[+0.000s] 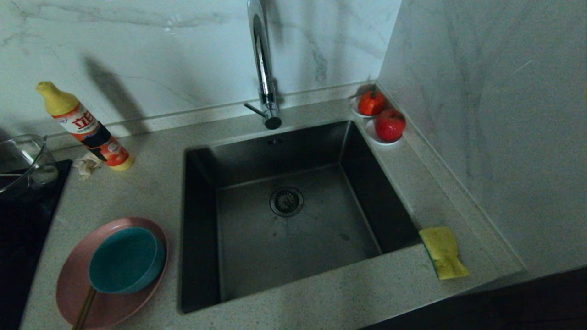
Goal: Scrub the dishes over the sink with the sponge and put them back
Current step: Grab the dish soap
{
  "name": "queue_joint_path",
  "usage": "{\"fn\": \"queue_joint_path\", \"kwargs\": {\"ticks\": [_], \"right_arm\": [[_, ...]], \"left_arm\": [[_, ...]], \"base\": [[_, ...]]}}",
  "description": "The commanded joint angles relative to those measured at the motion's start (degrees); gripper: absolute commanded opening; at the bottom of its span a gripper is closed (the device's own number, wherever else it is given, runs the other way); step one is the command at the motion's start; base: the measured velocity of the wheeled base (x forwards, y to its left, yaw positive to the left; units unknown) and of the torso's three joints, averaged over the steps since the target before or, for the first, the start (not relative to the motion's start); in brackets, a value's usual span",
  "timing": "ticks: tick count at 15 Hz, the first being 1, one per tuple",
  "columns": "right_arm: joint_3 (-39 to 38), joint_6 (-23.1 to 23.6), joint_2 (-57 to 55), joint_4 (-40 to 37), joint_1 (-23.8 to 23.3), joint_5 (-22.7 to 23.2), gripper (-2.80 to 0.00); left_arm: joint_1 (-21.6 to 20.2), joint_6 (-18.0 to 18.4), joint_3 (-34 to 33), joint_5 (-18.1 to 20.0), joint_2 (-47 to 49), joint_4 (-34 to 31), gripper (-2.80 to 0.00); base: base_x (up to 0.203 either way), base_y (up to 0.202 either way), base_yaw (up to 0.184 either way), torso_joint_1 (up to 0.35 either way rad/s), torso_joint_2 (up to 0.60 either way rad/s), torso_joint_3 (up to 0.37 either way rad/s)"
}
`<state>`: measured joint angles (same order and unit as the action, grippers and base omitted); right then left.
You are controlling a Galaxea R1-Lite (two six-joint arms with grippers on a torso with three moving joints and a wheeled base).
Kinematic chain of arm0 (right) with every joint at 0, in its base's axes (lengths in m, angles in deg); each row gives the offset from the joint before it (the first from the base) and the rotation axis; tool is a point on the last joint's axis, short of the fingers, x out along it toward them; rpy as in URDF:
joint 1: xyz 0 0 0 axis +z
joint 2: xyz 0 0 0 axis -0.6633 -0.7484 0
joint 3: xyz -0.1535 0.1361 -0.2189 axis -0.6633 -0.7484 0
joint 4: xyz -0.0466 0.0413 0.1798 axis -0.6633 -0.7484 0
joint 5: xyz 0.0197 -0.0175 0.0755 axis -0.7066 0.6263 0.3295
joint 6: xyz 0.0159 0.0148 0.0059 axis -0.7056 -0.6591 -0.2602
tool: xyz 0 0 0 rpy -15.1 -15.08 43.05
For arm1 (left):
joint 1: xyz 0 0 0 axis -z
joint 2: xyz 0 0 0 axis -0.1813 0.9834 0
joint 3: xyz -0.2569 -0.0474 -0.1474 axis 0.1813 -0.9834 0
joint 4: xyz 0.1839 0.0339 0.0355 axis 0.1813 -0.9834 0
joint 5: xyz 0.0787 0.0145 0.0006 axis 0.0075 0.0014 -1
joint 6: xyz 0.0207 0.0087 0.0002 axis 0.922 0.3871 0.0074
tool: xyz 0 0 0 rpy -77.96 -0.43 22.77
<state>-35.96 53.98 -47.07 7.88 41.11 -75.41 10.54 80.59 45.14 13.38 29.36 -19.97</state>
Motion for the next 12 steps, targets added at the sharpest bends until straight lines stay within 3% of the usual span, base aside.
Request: {"fn": "queue_joint_path", "kwargs": {"ticks": [1,12], "right_arm": [[-0.01,0.01,0.03,-0.02,0.0,0.0,-2.8],[-0.01,0.01,0.03,-0.02,0.0,0.0,-2.8]], "left_arm": [[-0.01,0.01,-0.01,0.01,-0.01,-0.03,-2.8],[-0.01,-0.22,-0.01,0.01,-0.01,0.06,-2.8]], "base": [[0.0,0.0,0.0,0.0,0.0,0.0],[0.0,0.0,0.0,0.0,0.0,0.0]]}}
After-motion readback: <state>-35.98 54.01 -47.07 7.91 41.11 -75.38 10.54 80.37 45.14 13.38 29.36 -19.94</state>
